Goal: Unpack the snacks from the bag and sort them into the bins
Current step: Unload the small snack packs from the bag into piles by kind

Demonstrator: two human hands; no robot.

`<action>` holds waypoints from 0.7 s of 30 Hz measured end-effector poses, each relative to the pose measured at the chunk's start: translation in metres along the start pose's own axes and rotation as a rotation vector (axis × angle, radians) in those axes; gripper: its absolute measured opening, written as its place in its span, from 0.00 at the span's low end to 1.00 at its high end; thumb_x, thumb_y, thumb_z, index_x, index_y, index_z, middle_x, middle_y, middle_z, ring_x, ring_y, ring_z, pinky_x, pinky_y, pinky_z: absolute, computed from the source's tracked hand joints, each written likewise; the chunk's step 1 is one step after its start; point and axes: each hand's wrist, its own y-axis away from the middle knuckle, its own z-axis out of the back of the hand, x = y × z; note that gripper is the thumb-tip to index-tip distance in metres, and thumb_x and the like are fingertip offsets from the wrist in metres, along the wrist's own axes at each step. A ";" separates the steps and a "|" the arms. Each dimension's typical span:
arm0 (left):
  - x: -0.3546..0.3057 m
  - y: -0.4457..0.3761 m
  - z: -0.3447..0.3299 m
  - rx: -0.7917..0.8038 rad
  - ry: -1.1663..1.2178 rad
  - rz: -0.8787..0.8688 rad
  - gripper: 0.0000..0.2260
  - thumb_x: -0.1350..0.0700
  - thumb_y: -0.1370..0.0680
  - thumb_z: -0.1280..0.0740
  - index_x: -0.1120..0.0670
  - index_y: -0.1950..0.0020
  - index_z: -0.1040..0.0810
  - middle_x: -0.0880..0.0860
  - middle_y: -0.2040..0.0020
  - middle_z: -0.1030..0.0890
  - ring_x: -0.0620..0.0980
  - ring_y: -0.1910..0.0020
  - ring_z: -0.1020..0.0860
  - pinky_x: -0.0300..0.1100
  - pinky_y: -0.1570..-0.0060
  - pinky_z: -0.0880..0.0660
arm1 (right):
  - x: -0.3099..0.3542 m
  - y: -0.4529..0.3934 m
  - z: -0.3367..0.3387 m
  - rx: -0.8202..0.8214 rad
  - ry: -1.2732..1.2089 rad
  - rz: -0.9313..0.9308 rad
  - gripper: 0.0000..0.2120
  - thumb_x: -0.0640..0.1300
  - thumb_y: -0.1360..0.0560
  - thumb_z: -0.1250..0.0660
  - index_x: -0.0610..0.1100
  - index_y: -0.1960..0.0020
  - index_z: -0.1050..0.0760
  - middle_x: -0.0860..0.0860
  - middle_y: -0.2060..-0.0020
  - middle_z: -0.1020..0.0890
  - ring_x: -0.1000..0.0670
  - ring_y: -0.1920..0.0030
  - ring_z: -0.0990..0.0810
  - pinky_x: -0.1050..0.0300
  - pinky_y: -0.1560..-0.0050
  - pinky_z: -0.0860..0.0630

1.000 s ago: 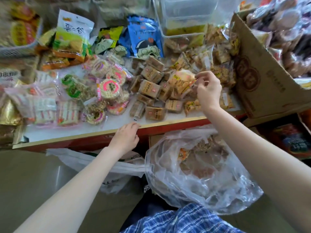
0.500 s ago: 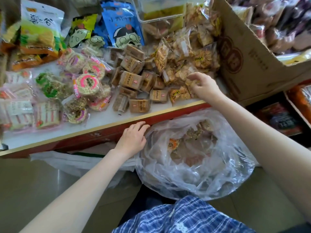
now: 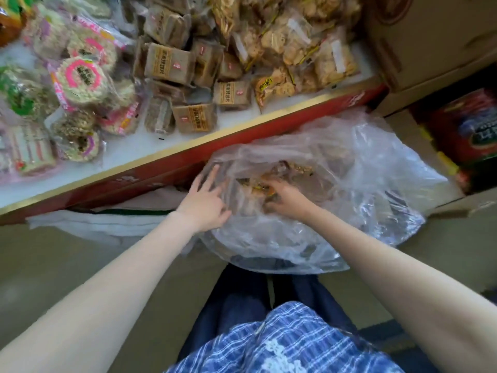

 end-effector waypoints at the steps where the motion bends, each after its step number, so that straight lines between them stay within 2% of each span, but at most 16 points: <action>1: 0.004 0.003 0.000 0.010 0.020 -0.004 0.22 0.43 0.18 0.51 0.48 0.40 0.20 0.52 0.22 0.55 0.59 0.26 0.66 0.58 0.28 0.61 | 0.003 -0.008 -0.009 -0.025 -0.045 -0.030 0.29 0.42 0.24 0.35 0.43 0.25 0.41 0.42 0.30 0.33 0.42 0.34 0.30 0.56 0.39 0.33; 4: 0.006 0.011 -0.001 0.005 0.091 -0.007 0.20 0.43 0.18 0.50 0.47 0.40 0.20 0.53 0.22 0.56 0.58 0.25 0.66 0.55 0.27 0.59 | 0.012 -0.022 -0.030 -0.118 -0.108 -0.118 0.28 0.43 0.24 0.34 0.43 0.26 0.39 0.41 0.36 0.26 0.41 0.38 0.27 0.54 0.42 0.31; 6: 0.005 0.012 -0.002 0.001 0.116 -0.001 0.20 0.43 0.18 0.49 0.46 0.40 0.20 0.53 0.22 0.56 0.58 0.25 0.66 0.55 0.27 0.59 | 0.015 -0.021 -0.033 -0.185 -0.169 -0.163 0.25 0.42 0.25 0.33 0.42 0.29 0.34 0.42 0.40 0.23 0.42 0.39 0.25 0.53 0.43 0.30; 10: 0.003 0.006 -0.002 -0.008 0.147 0.010 0.20 0.43 0.18 0.49 0.46 0.41 0.19 0.53 0.22 0.56 0.57 0.25 0.65 0.54 0.27 0.60 | 0.004 -0.001 -0.004 -0.327 -0.316 -0.252 0.14 0.41 0.27 0.29 0.40 0.42 0.22 0.47 0.46 0.19 0.50 0.47 0.22 0.62 0.49 0.30; 12: 0.003 0.002 -0.003 0.010 0.136 0.025 0.21 0.43 0.19 0.49 0.47 0.41 0.19 0.53 0.22 0.55 0.57 0.25 0.65 0.54 0.27 0.59 | -0.006 0.015 0.021 -0.405 -0.451 -0.280 0.12 0.39 0.29 0.27 0.40 0.46 0.20 0.49 0.54 0.18 0.51 0.53 0.23 0.57 0.48 0.26; 14: 0.002 0.001 -0.001 0.021 0.158 0.035 0.21 0.44 0.18 0.49 0.49 0.41 0.19 0.53 0.22 0.54 0.56 0.24 0.63 0.54 0.27 0.57 | -0.012 0.034 0.047 -0.404 -0.589 -0.250 0.09 0.36 0.30 0.27 0.42 0.51 0.21 0.51 0.61 0.21 0.49 0.55 0.23 0.52 0.48 0.22; 16: -0.001 0.003 0.005 -0.044 0.204 0.037 0.20 0.46 0.18 0.48 0.51 0.41 0.20 0.52 0.22 0.50 0.55 0.24 0.59 0.53 0.27 0.53 | -0.007 0.050 0.068 -0.352 -0.655 -0.197 0.07 0.35 0.30 0.28 0.44 0.54 0.22 0.48 0.61 0.21 0.49 0.55 0.23 0.58 0.53 0.22; 17: -0.003 0.005 0.008 -0.107 0.211 0.037 0.19 0.47 0.18 0.49 0.51 0.40 0.20 0.52 0.22 0.48 0.54 0.23 0.56 0.51 0.28 0.51 | -0.002 0.056 0.078 -0.349 -0.666 -0.168 0.06 0.35 0.29 0.28 0.44 0.55 0.22 0.47 0.60 0.20 0.49 0.55 0.22 0.58 0.54 0.22; 19: -0.003 0.010 0.016 -0.250 0.220 0.039 0.23 0.47 0.19 0.53 0.52 0.38 0.23 0.52 0.24 0.42 0.53 0.24 0.49 0.49 0.29 0.49 | 0.014 0.063 0.098 -0.393 -0.685 -0.101 0.06 0.35 0.28 0.29 0.41 0.52 0.21 0.43 0.57 0.20 0.47 0.55 0.22 0.52 0.50 0.22; 21: 0.003 0.015 0.028 -0.407 0.253 0.043 0.28 0.46 0.24 0.56 0.55 0.39 0.22 0.56 0.27 0.34 0.56 0.26 0.40 0.53 0.30 0.45 | 0.034 0.062 0.120 -0.474 -0.692 -0.028 0.07 0.35 0.27 0.30 0.39 0.49 0.21 0.44 0.58 0.21 0.49 0.58 0.21 0.50 0.52 0.21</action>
